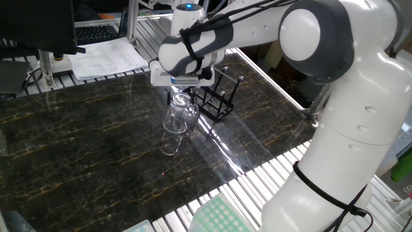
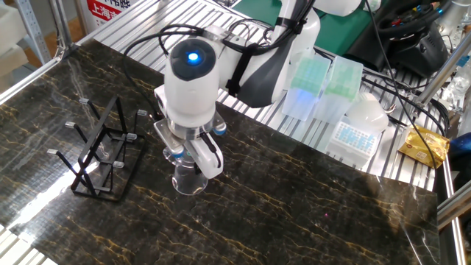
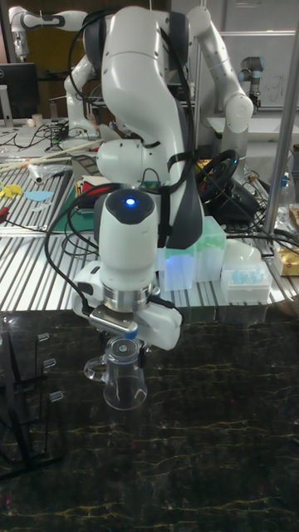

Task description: Take the cup off the cup rack

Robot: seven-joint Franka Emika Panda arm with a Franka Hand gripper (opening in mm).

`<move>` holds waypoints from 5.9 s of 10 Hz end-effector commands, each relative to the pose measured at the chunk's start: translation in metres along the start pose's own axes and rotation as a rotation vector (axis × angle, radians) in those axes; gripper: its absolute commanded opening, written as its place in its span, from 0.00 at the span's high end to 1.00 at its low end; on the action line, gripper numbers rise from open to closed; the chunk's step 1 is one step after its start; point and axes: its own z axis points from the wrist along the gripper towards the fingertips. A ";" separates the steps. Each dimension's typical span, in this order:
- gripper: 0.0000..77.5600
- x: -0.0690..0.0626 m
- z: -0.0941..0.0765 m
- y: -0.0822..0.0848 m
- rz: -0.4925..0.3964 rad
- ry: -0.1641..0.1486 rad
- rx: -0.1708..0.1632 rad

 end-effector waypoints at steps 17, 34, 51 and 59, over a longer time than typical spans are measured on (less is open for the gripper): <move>0.98 -0.002 0.002 0.001 0.007 0.003 0.034; 0.00 -0.002 0.002 0.002 0.009 0.009 0.026; 0.00 -0.009 -0.160 -0.029 -0.029 0.072 0.012; 0.00 -0.007 -0.201 -0.064 -0.131 0.079 0.000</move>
